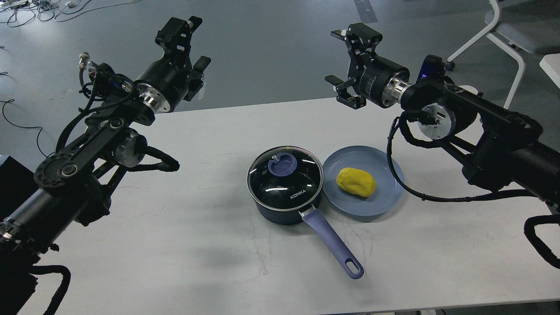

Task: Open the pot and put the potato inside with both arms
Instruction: 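Move the left gripper down onto the blue lid knob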

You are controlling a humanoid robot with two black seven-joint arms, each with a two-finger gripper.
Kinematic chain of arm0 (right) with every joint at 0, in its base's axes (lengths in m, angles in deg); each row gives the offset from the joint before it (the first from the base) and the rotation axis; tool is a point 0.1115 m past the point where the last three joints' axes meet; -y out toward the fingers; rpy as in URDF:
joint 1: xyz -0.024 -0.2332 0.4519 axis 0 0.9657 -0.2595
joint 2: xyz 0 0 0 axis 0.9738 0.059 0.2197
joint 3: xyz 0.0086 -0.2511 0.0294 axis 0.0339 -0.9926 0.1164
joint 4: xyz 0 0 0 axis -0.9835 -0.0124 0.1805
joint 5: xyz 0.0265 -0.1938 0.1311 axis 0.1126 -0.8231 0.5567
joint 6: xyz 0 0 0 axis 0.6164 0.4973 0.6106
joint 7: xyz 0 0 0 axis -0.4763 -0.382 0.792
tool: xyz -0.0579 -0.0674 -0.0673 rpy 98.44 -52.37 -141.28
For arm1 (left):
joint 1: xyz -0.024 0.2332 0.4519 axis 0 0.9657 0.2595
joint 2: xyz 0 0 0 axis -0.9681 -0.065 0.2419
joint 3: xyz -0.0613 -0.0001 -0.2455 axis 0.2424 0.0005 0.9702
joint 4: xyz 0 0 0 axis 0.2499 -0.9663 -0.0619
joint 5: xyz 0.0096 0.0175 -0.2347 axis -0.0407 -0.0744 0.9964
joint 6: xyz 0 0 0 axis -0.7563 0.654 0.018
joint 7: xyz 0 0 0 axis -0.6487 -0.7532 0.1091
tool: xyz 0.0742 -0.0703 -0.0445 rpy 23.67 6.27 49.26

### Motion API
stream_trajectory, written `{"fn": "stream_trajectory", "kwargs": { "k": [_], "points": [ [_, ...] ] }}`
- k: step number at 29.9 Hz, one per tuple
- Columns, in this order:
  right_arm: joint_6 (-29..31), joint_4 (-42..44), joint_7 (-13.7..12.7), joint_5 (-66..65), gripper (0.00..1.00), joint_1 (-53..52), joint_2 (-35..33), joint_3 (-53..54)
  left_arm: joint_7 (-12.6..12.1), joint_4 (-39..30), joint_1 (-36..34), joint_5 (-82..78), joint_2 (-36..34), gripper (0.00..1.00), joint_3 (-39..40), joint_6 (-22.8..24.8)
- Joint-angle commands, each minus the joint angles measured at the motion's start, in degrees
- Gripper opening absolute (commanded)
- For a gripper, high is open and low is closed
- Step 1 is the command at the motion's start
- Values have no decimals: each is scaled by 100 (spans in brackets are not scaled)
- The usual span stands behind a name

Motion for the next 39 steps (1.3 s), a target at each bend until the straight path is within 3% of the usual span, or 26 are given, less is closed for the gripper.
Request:
{"fn": "stream_trajectory", "kwargs": {
  "k": [1, 5, 8, 10, 12, 15, 20, 31, 39],
  "points": [
    [-15, 134, 8, 26, 100, 54, -44, 27, 135, -855, -17, -1131, -652, 98, 84, -528],
    [-33, 107, 17, 35, 100, 195, -202, 1, 442, -917, -17, -1983, -644, 98, -39, -880],
    [-33, 107, 17, 35, 100, 221, -272, 9, 451, -952, 53, -2871, -626, 98, -380, -880],
    [-51, 133, 26, 35, 100, 239, -290, 36, 460, -1171, 36, -4044, -775, 98, -1292, -889],
    [-51, 134, 35, 35, 100, 239, -360, 44, 469, -1329, 45, -5255, -985, 98, -1715, -942],
    [-51, 160, 35, 35, 100, 239, -430, 88, 495, -1366, 106, -6454, -1136, 98, -1989, -1090],
    [-42, 406, 35, 35, 100, 256, -483, 132, 803, -1418, 62, -6766, -1066, 98, -2271, -1188],
    [37, 512, 8, 52, 100, 775, -413, 572, 803, -892, 80, -7522, -39, 97, -2342, -1197],
    [28, 529, 26, 52, 100, 933, -378, 721, 812, -320, 124, -7900, 279, 95, -2403, -1276]
  ]
}}
